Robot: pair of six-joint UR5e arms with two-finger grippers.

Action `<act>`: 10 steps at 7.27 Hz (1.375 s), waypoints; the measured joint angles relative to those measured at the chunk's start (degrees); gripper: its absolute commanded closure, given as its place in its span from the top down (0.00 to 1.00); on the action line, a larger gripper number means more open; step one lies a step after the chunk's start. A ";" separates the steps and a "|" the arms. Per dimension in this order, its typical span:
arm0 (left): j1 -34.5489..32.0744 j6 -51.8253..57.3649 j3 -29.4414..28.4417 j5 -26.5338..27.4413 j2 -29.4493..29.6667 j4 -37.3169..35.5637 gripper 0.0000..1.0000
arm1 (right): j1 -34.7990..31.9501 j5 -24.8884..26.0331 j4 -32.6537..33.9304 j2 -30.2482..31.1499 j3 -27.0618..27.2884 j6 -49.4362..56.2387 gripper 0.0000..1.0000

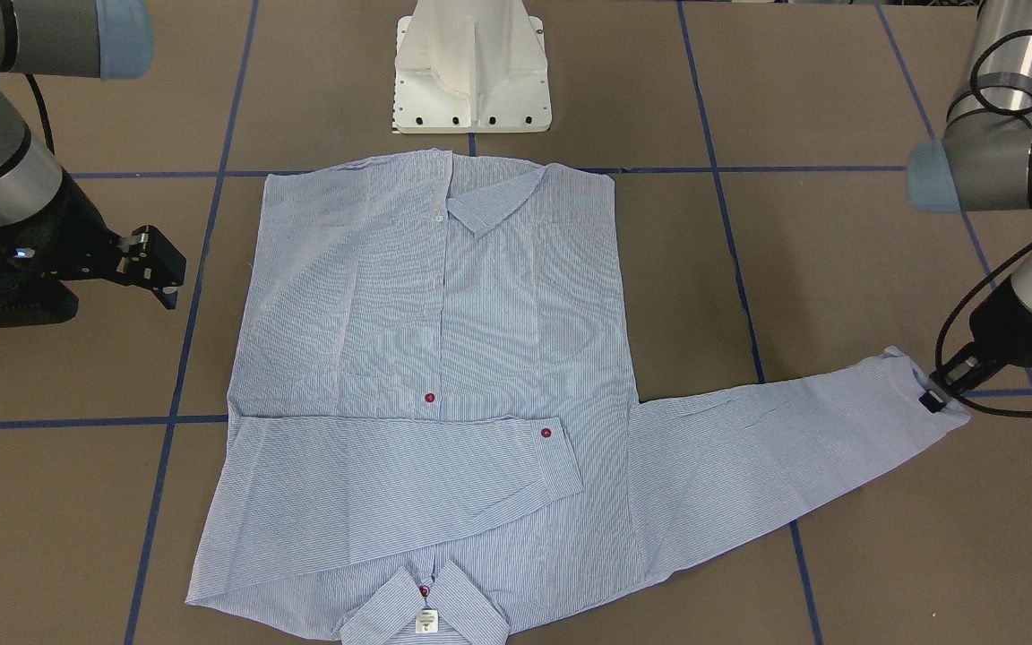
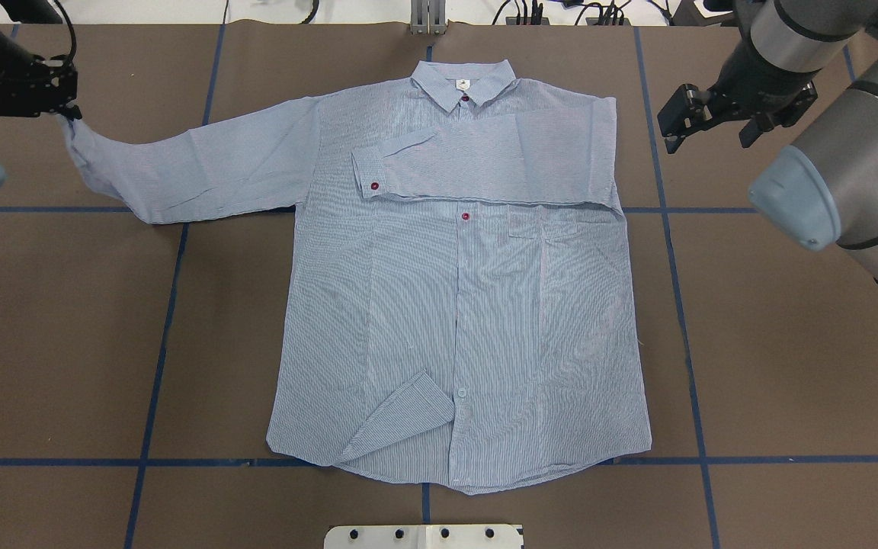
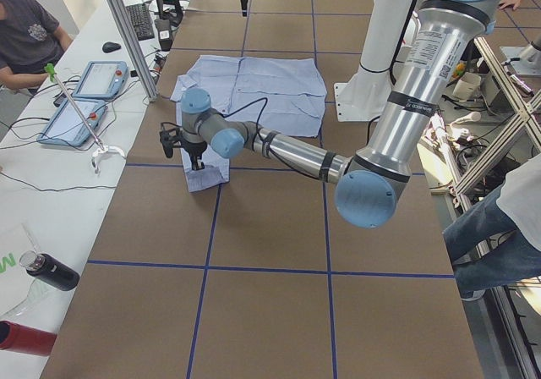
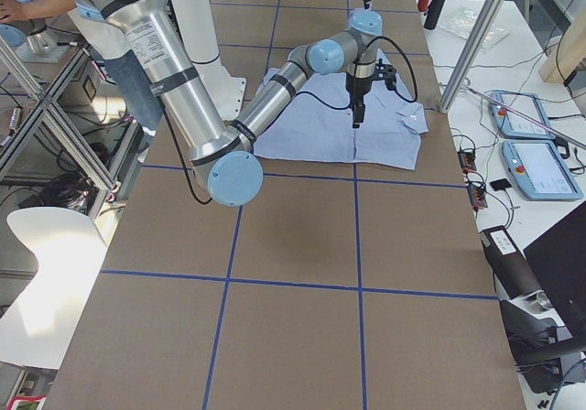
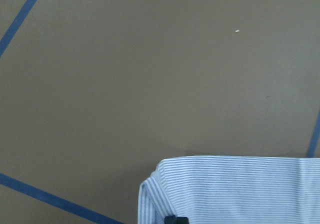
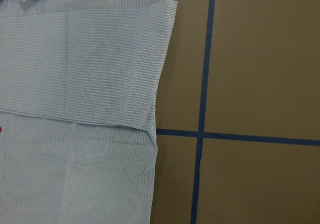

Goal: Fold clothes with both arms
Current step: 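Lift the sleeve with the left gripper and fold it across toward the collar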

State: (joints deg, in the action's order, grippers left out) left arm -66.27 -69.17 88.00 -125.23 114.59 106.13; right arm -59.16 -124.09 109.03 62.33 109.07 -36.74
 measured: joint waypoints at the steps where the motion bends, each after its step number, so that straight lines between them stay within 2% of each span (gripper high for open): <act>1: 1.28 -5.36 0.67 -1.12 4.85 -3.04 0.00 | -0.72 -0.78 -0.13 2.70 1.58 1.06 1.00; 3: 6.63 -18.21 -0.24 -2.61 14.29 -4.43 0.00 | -2.46 -1.36 -0.35 7.50 4.08 3.70 1.00; 6: 12.60 -31.63 -5.56 -2.85 26.99 -3.87 0.00 | -4.64 -1.50 -0.33 10.90 4.68 7.00 1.00; 8: 14.25 -34.84 -6.53 -2.94 31.35 -3.76 0.00 | -5.01 -1.78 -0.39 11.47 4.73 7.26 1.00; 10: 15.64 -36.15 -6.67 -2.92 32.76 -3.68 0.00 | -5.59 -3.18 -0.39 11.56 4.81 7.30 1.00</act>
State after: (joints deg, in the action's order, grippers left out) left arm -50.63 -105.32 81.33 -128.15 147.35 102.45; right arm -64.75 -127.27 108.63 73.89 113.88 -29.44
